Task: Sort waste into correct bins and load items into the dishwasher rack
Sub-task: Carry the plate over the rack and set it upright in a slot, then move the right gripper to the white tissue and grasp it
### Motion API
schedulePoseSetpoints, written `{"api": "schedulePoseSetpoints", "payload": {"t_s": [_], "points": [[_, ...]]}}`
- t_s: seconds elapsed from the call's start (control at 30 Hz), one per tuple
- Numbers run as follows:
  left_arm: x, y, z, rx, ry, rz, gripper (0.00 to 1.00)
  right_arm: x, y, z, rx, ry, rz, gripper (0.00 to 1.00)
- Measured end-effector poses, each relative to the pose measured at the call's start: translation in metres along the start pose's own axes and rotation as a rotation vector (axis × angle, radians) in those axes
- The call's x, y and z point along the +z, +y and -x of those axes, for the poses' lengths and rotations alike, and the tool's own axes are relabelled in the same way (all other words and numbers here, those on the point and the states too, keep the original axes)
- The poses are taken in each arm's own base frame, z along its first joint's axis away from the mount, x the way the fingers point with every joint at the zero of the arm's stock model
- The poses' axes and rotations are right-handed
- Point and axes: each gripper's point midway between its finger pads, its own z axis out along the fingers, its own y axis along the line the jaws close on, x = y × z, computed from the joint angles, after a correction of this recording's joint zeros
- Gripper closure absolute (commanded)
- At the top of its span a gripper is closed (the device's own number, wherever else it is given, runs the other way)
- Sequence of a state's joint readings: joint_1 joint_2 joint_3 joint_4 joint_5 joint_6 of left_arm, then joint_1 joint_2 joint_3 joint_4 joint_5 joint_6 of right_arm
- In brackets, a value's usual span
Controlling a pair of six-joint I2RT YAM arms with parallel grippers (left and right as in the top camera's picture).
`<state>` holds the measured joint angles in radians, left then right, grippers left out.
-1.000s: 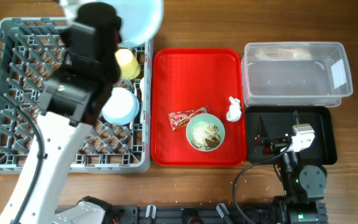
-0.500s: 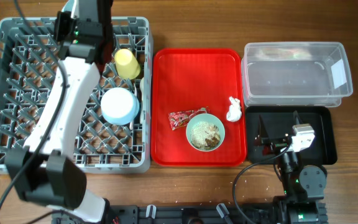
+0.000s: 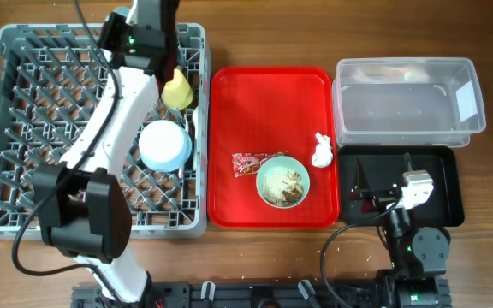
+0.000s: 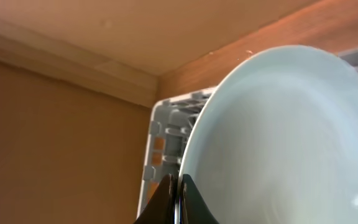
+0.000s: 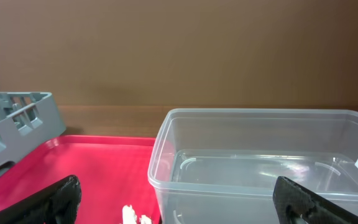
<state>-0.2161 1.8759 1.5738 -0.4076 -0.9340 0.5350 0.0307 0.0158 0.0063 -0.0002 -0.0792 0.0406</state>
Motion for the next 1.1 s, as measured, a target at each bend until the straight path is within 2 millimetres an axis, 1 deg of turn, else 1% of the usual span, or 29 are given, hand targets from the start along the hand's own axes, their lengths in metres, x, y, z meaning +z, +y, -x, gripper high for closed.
{"api": "schedulePoseSetpoints", "payload": {"t_s": [0.03,0.1,0.13,0.17,0.2,0.23,0.27,0.3,0.4,0.43,0.47,0.53,0.6,0.63,0.7,0.73,0.77,0.8,0.9,1.1], "points": [[-0.007,-0.009,0.0,0.021,-0.003,-0.022,0.94,0.0,0.0,0.0,0.0,-0.001,0.0,0.0],[-0.017,-0.022,0.001,0.037,-0.007,-0.056,0.83,0.0,0.0,0.0,0.0,-0.001,0.0,0.0],[-0.018,-0.025,-0.001,0.038,-0.002,-0.065,0.7,0.0,0.0,0.0,0.0,0.0,0.0,0.0],[-0.019,-0.029,-0.004,0.05,0.008,-0.078,0.52,0.0,0.0,0.0,0.0,0.0,0.0,0.0],[-0.019,-0.03,-0.007,0.046,0.018,-0.081,0.41,0.0,0.0,0.0,0.0,-0.001,0.0,0.0],[-0.02,-0.031,-0.012,0.045,0.033,-0.087,0.4,0.0,0.0,0.0,0.0,0.0,0.0,0.0],[-0.02,-0.032,-0.015,0.036,0.045,-0.091,0.37,0.0,0.0,0.0,0.0,0.0,0.0,0.0],[-0.02,-0.033,-0.018,0.019,0.057,-0.093,0.28,0.0,0.0,0.0,0.0,0.0,0.0,0.0],[-0.02,-0.034,-0.02,-0.051,0.066,-0.093,0.24,0.0,0.0,0.0,0.0,0.0,0.0,0.0],[-0.02,-0.034,-0.021,-0.081,0.071,-0.093,0.24,0.0,0.0,0.0,0.0,0.0,0.0,0.0],[-0.021,-0.035,-0.021,-0.115,0.073,-0.099,0.2,0.0,0.0,0.0,0.0,0.0,0.0,0.0],[-0.026,-0.041,-0.018,-0.189,0.06,-0.172,0.0,0.0,0.0,0.0,0.0,-0.001,0.0,0.0],[-0.048,-0.043,-0.005,-0.31,0.009,-0.333,0.0,0.0,0.0,0.0,0.0,-0.001,0.0,0.0],[-0.065,-0.041,0.003,-0.366,-0.028,-0.437,0.0,0.0,0.0,0.0,0.0,0.0,0.0,0.0],[-0.12,-0.032,0.022,-0.486,-0.129,-0.723,0.0,0.0,0.0,0.0,0.0,-0.001,0.0,0.0],[-0.144,-0.026,0.028,-0.517,-0.176,-0.826,0.0,0.0,0.0,0.0,0.0,0.0,0.0,0.0],[-0.16,-0.023,0.032,-0.533,-0.204,-0.896,0.0,0.0,0.0,0.0,0.0,0.0,0.0,0.0],[-0.167,-0.024,0.034,-0.538,-0.215,-0.936,0.0,0.0,0.0,0.0,0.0,0.0,0.0,0.0],[-0.175,-0.032,0.035,-0.534,-0.214,-1.0,0.0,0.0,0.0,0.0,0.0,0.0,0.0,0.0],[-0.179,-0.033,0.036,-0.533,-0.216,-1.024,0.0,0.0,0.0,0.001,0.009,-0.004,0.001,0.01]]}}
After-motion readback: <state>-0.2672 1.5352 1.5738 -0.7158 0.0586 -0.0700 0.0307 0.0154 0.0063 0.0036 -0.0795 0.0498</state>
